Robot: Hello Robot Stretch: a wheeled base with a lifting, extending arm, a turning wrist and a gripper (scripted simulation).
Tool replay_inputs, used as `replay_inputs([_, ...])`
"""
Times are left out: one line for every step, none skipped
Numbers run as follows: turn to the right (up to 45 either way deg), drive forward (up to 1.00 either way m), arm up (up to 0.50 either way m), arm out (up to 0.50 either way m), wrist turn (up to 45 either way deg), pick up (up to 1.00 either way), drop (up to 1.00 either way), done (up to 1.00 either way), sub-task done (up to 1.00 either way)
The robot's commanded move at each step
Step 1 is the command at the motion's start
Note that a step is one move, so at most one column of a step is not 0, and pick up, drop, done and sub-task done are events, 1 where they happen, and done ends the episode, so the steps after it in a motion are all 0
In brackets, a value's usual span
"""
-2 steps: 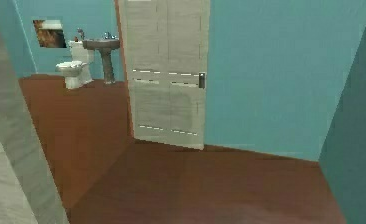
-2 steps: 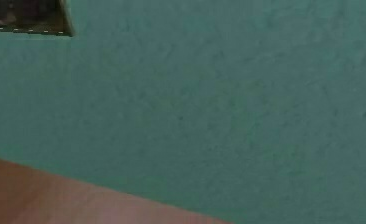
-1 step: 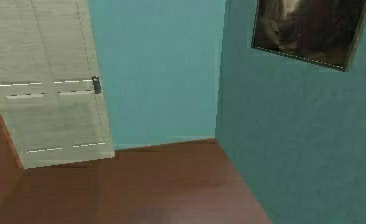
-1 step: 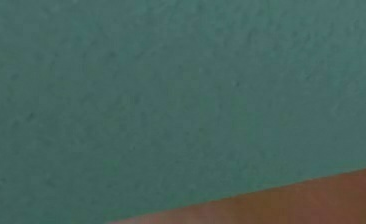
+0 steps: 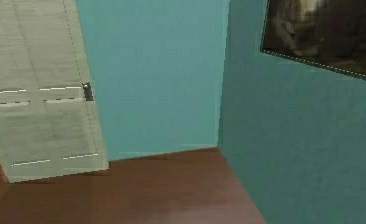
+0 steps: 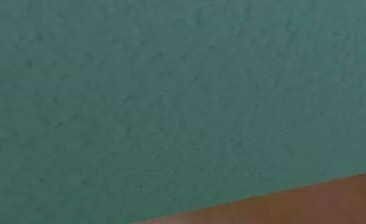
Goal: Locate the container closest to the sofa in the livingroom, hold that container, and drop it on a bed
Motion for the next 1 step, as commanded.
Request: replay_inputs([-12.0,0.0,0.0,0.0,0.0,0.0,0.0,0.0,0.0])
